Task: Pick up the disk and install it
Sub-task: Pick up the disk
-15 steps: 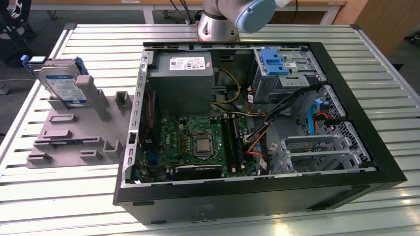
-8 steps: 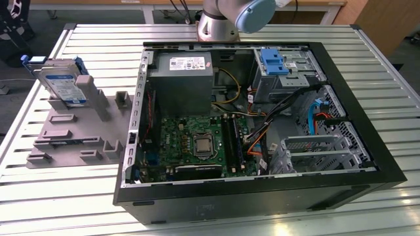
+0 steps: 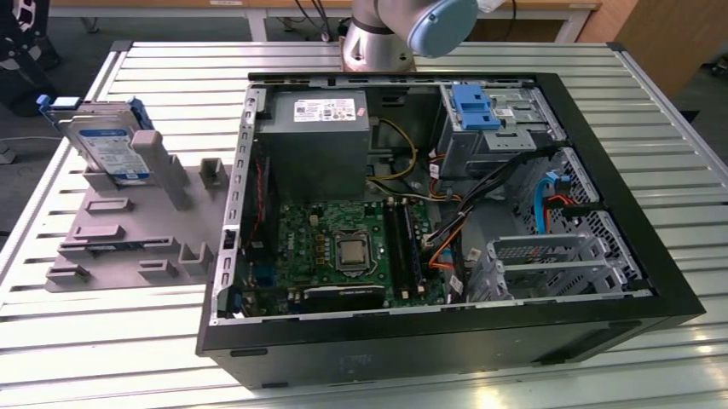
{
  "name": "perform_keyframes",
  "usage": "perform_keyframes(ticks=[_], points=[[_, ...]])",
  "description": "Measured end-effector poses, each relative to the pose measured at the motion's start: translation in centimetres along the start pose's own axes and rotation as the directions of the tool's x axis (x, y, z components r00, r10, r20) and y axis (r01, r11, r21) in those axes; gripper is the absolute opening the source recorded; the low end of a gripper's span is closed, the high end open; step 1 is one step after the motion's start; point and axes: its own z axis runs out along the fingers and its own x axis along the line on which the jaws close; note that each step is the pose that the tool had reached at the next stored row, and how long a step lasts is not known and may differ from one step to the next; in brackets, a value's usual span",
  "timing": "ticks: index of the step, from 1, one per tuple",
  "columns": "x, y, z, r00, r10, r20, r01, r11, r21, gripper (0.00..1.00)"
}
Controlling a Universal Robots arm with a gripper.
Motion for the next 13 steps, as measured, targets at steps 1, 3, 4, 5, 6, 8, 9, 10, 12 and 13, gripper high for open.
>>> perform_keyframes(ticks=[1,3,4,5,6,8,9,10,12,13], points=[[0.0,0.0,0.0,0.9999,-0.016,-0.0007,0.016,0.9999,-0.0004,0.11],[0.0,0.0,0.01,0.9988,-0.048,-0.0021,0.048,0.9988,-0.0011,0.11],[0.0,0.0,0.01,0.9979,-0.064,-0.0028,0.064,0.9979,-0.0015,0.11],[0.0,0.0,0.01,0.997,-0.078,-0.0034,0.078,0.997,-0.0019,0.11],[0.0,0.0,0.01,0.9963,-0.086,-0.0037,0.086,0.9963,-0.0021,0.11],[0.0,0.01,0.02,0.9961,-0.088,-0.0038,0.088,0.9961,-0.0021,0.11],[0.0,0.0,0.02,0.9961,-0.088,-0.0038,0.088,0.9961,-0.0021,0.11],[0.0,0.0,0.01,0.9961,-0.088,-0.0038,0.088,0.9961,-0.0021,0.11],[0.0,0.0,0.02,0.9961,-0.088,-0.0038,0.088,0.9961,-0.0021,0.11],[0.0,0.0,0.01,0.9961,-0.088,-0.0038,0.088,0.9961,-0.0021,0.11]])
